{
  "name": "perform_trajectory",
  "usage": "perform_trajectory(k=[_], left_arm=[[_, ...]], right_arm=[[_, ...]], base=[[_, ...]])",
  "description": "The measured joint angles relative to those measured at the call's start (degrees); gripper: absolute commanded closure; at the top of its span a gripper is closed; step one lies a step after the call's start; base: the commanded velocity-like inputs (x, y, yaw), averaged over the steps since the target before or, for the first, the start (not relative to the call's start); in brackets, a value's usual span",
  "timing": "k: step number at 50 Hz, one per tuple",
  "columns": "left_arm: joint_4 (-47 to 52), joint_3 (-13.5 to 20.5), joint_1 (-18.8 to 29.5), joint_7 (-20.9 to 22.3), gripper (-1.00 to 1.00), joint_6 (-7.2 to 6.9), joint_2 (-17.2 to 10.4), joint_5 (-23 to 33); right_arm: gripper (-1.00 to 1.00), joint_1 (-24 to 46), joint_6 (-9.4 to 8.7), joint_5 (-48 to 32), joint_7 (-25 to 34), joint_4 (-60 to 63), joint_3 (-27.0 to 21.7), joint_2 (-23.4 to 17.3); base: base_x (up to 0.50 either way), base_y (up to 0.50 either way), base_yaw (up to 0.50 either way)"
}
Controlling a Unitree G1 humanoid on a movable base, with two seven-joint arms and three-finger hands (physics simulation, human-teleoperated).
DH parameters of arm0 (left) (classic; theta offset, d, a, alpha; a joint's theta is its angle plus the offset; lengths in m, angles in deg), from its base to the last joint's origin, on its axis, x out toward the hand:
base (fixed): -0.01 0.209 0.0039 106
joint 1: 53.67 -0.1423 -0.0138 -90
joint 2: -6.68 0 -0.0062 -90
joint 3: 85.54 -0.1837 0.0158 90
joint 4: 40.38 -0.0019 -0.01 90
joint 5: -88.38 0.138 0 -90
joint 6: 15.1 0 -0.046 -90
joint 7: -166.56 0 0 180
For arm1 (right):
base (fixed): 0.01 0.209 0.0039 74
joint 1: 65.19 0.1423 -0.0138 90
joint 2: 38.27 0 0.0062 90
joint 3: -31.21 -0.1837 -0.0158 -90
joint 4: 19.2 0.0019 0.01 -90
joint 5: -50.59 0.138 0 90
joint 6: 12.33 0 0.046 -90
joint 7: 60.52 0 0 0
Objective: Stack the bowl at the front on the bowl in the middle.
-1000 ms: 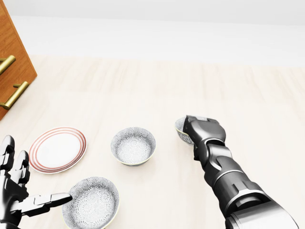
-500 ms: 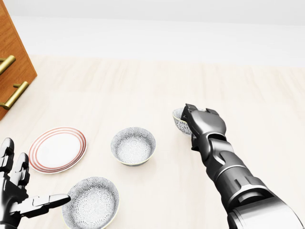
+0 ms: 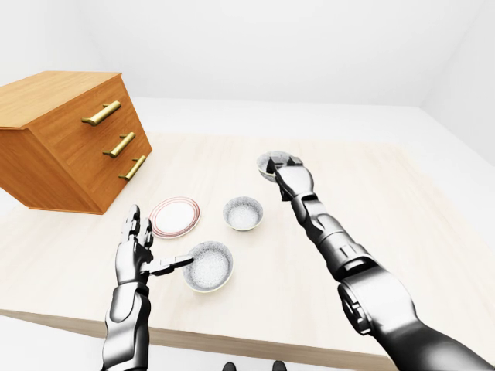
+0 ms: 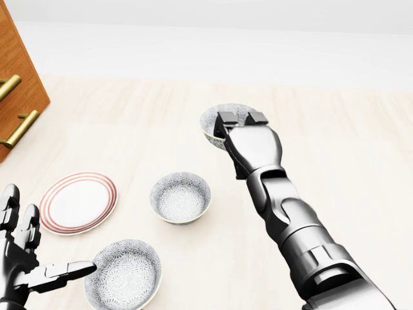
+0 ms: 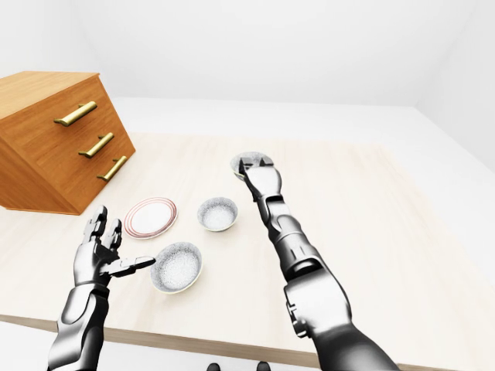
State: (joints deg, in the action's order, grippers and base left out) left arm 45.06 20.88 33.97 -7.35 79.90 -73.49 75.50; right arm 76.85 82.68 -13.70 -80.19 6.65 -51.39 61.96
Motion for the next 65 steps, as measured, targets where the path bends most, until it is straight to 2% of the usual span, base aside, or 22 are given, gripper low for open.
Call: perform_trajectory(k=[19,31,47,65], left_arm=[[-0.3,-0.2,0.1,-0.2,-1.0,0.0,0.0,0.4],[-0.3,-0.2,-0.1,-0.2,-1.0,0.0,0.1,0.4],[-0.7,0.2,-0.5,0.2,-1.0,0.0,0.1,0.1],[-1.5,0.7,-0.7,0.4,-1.0,0.0,-0.1,-0.4]], right_arm=[[1.0,-10.9,0.0,-5.9,0.4,15.7,2.0,4.2],[1.0,-16.0,0.0,-8.9,1.3,20.9,3.6,7.0],[1.0,-16.9,0.0,-11.5,0.7,18.9,5.3,10.0],[1.0,-16.1,0.0,-13.1,-0.7,13.5,6.0,11.3]], base=[[0.0,0.0,0.0],[0.0,0.0,0.0],[0.0,0.0,0.0],[0.0,0.0,0.0]])
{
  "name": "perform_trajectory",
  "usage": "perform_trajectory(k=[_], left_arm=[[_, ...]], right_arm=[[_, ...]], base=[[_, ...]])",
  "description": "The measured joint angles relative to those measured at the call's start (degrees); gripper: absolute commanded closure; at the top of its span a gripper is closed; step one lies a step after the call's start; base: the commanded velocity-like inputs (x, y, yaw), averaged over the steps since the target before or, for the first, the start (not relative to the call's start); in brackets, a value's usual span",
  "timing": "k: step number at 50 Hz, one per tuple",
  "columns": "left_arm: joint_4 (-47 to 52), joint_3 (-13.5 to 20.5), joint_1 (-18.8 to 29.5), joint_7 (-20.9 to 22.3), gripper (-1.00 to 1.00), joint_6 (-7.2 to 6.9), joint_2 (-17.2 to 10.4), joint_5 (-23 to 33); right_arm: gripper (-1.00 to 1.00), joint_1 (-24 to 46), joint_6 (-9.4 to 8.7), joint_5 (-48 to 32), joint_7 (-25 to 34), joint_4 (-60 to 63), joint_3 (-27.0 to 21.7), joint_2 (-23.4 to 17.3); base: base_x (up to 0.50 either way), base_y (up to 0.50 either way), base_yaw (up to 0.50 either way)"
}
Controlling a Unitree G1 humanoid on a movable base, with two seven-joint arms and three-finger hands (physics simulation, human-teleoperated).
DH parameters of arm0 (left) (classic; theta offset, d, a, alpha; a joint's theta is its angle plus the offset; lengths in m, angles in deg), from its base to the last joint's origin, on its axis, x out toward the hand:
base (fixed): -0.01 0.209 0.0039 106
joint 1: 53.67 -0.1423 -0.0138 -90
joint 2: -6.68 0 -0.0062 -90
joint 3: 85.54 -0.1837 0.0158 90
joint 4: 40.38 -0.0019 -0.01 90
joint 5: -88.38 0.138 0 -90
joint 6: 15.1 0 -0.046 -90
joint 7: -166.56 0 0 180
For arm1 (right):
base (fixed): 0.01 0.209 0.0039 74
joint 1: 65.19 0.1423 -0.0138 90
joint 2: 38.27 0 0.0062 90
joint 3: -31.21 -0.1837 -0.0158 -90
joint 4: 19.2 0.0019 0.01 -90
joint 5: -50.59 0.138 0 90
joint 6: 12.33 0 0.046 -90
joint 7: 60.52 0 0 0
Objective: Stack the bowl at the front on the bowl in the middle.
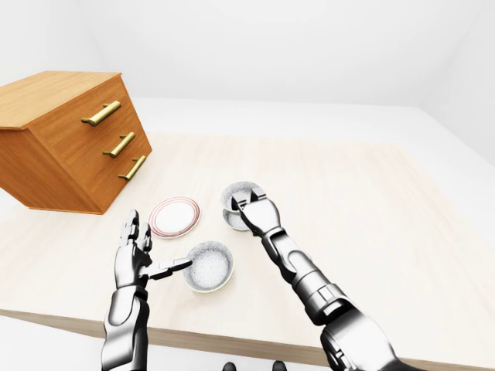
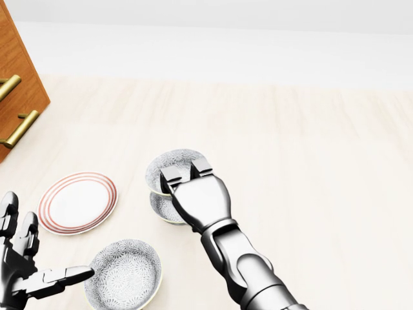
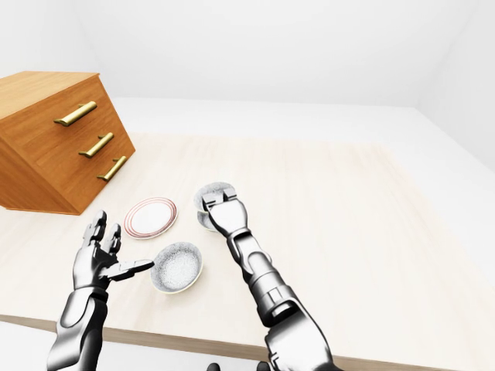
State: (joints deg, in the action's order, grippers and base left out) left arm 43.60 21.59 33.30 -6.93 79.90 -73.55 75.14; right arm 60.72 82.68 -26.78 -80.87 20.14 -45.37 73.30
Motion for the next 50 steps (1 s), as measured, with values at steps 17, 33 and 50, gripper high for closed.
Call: perform_trajectory(k=[17,33,50], left_arm=[[-0.6,0.2,-0.1,0.1,-1.0,0.0,0.0,-0.2],[-1.2,0.0,-0.1,0.0,-1.0,0.0,0.0,-0.2],[-1.4,-0.6,0.5,-0.6,-1.0,0.0,-0.1,0.2]], right_arm=[[-1.0,-0.1,-0.01,-1.9,-0.7,-3.1,0.3,0.3],[-1.0,-7.5,-0.01,-5.0,6.5,16.3,0.9,0.2],[-1.0,-15.7,-0.01,-2.3,19.1,41.6,1.0,-0.4]], base=[[0.0,0.0,0.0],[0.0,0.0,0.0],[0.0,0.0,0.0]])
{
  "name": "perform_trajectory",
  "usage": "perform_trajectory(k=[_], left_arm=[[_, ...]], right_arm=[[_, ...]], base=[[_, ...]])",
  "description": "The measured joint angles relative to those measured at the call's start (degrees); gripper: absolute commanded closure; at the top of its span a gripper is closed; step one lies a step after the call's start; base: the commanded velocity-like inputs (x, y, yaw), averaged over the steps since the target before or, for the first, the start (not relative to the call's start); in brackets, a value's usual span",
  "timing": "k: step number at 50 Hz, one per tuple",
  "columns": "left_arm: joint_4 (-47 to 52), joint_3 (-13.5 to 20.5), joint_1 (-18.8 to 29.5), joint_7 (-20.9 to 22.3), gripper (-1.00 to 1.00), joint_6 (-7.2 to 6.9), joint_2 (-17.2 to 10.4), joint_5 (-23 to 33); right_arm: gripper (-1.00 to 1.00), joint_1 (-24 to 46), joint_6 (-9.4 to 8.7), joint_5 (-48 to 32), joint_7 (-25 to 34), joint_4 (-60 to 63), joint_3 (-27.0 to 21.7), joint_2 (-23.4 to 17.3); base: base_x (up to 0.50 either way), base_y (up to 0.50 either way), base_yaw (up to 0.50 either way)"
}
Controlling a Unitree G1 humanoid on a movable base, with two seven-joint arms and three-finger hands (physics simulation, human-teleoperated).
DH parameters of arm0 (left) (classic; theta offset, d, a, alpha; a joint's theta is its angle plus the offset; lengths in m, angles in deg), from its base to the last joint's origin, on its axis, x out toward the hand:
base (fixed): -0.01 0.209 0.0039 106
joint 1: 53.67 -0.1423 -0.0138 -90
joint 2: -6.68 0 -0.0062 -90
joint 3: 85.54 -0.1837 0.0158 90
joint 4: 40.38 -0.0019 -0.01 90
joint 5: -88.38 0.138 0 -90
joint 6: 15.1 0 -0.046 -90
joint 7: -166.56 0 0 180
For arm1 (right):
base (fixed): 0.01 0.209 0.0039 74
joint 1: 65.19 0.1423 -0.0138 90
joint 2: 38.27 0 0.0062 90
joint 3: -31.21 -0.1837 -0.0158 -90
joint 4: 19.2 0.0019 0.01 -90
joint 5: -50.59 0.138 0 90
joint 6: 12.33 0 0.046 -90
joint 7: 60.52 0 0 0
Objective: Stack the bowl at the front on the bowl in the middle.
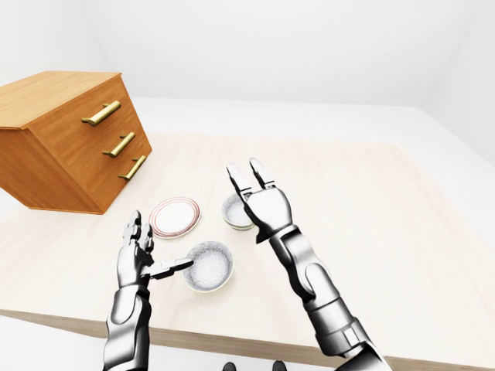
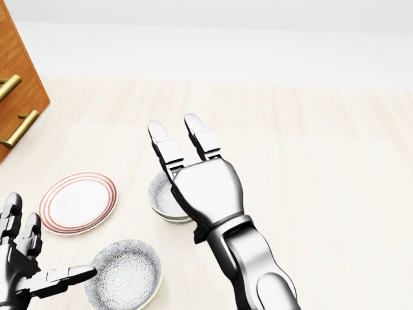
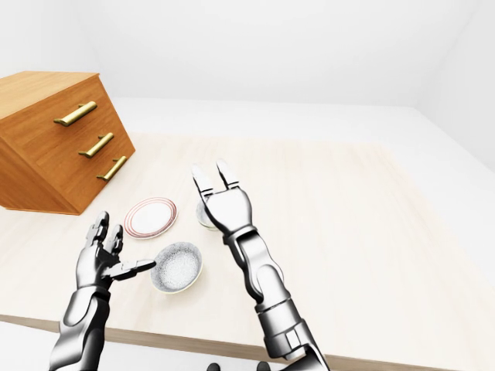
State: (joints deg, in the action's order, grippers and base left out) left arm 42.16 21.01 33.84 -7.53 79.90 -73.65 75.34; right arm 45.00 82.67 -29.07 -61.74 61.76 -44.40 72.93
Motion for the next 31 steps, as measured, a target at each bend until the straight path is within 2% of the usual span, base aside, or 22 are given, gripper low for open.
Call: perform_trajectory(k=[8,17,22,31], left_arm=[[0.8,-0.3,0.1,-0.3,-1.0,0.0,0.1,0.3],[3.4,-0.4,0.2,-1.0,-1.0,0.0,0.2,1.0],[6.0,-0.4,0.4,-1.7,-1.0,-0.72,0.3,1.3],[11.2,-0.2,0.6,-2.8,-1.0,-3.14,0.5,1.7]], right_arm=[[-1.0,-1.3,0.0,4.4,3.1,6.1,-1.7,-0.6],[-1.0,-3.2,-0.46,20.1,6.6,12.7,-6.4,-2.6],[-1.0,-5.2,-2.56,31.0,8.6,17.7,-9.1,-4.0],[-1.0,-9.6,-7.35,49.7,11.0,27.7,-13.4,-5.9]], base=[[0.0,0.0,0.0],[0.0,0.0,0.0],[0.0,0.0,0.0],[0.0,0.0,0.0]])
